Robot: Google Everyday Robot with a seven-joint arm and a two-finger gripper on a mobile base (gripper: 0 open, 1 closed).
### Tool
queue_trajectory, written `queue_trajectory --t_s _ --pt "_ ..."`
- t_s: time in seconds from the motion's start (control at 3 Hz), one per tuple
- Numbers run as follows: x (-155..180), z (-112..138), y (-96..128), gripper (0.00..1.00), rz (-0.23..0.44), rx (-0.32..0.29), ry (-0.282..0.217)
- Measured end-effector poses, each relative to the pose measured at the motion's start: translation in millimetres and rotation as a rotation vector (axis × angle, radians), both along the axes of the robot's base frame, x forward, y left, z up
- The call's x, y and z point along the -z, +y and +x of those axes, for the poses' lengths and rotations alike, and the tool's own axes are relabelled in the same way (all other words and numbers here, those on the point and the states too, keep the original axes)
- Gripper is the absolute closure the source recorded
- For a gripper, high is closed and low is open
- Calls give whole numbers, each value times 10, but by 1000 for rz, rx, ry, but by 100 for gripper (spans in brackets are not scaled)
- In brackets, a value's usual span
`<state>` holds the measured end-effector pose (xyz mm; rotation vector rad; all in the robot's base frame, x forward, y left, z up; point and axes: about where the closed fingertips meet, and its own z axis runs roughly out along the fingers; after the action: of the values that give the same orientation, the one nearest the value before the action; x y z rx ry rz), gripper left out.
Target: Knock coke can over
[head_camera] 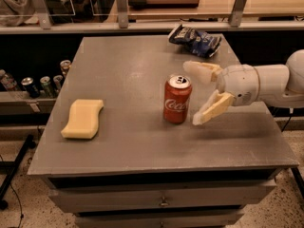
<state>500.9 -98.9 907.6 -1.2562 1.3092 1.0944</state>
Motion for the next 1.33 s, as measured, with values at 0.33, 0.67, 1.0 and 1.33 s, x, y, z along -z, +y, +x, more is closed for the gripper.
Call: queue_trajectory --t_s 0.33,0.67,1.0,1.33 --pt "20 -25 173 0 40 -29 2" --pt "57 -63 339 0 49 -49 -1" --pt "106 -85 472 0 40 -52 -9" --pt "173 -62 525 0 15 -41 -20"
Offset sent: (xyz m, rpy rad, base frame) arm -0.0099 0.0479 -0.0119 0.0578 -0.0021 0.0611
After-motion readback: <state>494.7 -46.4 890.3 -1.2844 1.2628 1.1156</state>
